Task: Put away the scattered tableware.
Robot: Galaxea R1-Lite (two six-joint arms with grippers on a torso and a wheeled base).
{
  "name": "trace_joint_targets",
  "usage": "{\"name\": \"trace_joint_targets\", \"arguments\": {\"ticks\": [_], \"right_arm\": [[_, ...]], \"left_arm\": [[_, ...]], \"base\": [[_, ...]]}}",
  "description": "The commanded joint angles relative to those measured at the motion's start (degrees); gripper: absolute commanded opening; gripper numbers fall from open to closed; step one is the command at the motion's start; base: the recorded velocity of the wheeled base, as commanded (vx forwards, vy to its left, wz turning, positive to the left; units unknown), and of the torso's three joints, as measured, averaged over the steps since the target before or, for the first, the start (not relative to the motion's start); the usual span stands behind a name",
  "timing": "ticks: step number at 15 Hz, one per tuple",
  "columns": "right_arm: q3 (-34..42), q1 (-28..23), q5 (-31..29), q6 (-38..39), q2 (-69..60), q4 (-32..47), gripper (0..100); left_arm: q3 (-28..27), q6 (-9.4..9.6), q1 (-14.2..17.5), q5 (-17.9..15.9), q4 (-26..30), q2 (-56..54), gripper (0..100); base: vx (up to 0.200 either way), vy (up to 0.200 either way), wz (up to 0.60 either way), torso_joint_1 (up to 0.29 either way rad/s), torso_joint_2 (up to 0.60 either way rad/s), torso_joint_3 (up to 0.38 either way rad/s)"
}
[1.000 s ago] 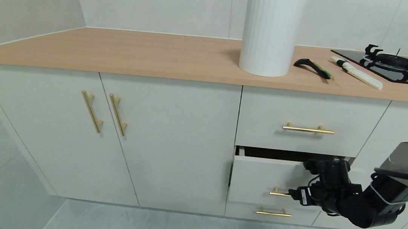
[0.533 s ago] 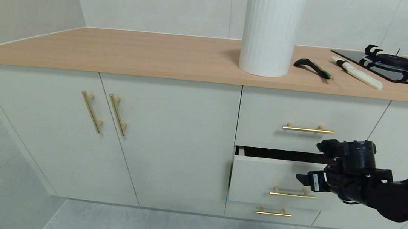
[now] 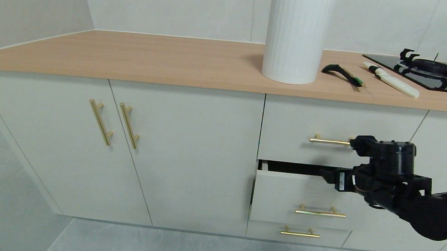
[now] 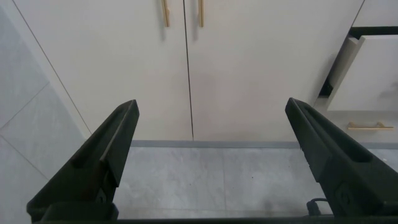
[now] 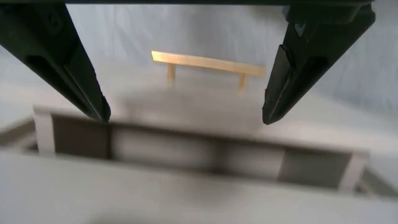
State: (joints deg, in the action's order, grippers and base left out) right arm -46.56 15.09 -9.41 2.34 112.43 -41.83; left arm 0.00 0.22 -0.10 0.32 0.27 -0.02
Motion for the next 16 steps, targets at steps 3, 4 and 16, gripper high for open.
{"name": "trace_joint_targets", "arguments": {"ticks": [3,4,16], "right_arm": [[-2.2,0.2,-2.0,1.0,8.1,-4.6,100],[-2.8,0.2,-2.1,1.3,8.9,-5.3,100],[-4.0,-0.1,-2.1,1.5,11.0,-5.2,100]], "left_arm": [[0.0,-0.04,0.0,0.0,0.0,0.0,100],[0.0,0.04,0.0,0.0,0.0,0.0,100],[0.0,-0.04,0.0,0.0,0.0,0.0,100]], "base": [[0.000,0.000,0.00,0.000,0.00,0.000],[0.000,0.000,0.00,0.000,0.00,0.000],[0.000,0.000,0.00,0.000,0.00,0.000]]}}
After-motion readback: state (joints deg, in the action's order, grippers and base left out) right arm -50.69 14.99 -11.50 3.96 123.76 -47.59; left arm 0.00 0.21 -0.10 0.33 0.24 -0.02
